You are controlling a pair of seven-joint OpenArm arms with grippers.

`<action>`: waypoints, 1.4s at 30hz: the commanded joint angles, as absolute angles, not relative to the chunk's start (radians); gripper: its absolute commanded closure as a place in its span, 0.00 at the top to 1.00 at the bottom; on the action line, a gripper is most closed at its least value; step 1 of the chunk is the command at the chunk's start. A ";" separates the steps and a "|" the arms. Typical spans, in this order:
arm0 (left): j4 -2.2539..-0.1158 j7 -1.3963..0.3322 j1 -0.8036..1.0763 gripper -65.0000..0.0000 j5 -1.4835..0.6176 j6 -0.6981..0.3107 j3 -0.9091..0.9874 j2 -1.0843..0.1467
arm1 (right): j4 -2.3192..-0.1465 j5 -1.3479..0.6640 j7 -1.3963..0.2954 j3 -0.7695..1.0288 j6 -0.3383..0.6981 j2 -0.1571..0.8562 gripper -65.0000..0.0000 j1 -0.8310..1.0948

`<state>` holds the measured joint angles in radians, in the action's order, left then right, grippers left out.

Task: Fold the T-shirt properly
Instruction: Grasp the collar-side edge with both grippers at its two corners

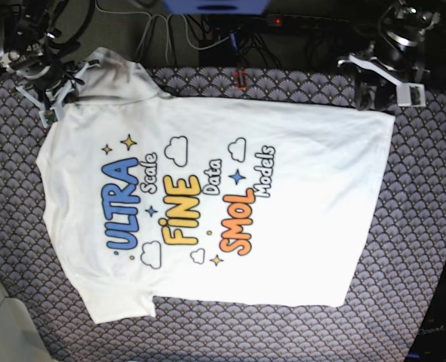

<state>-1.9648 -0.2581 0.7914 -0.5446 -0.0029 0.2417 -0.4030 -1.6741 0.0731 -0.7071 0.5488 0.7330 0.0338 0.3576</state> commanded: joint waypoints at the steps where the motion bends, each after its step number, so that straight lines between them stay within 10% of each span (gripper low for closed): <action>1: -1.982 -0.231 0.797 0.35 -0.549 -0.005 0.269 -0.404 | -1.629 0.232 -0.854 0.553 0.698 0.038 0.00 0.377; 42: -1.541 -0.232 0.475 0.35 -0.538 -0.013 0.309 -0.361 | -1.636 0.232 -0.854 0.552 0.698 0.044 0.00 0.372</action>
<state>-1.5276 -0.2520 0.4679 -0.5365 -0.0097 0.2993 -0.3489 -1.6745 0.0731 -0.7094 0.5468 0.7334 0.0368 0.3550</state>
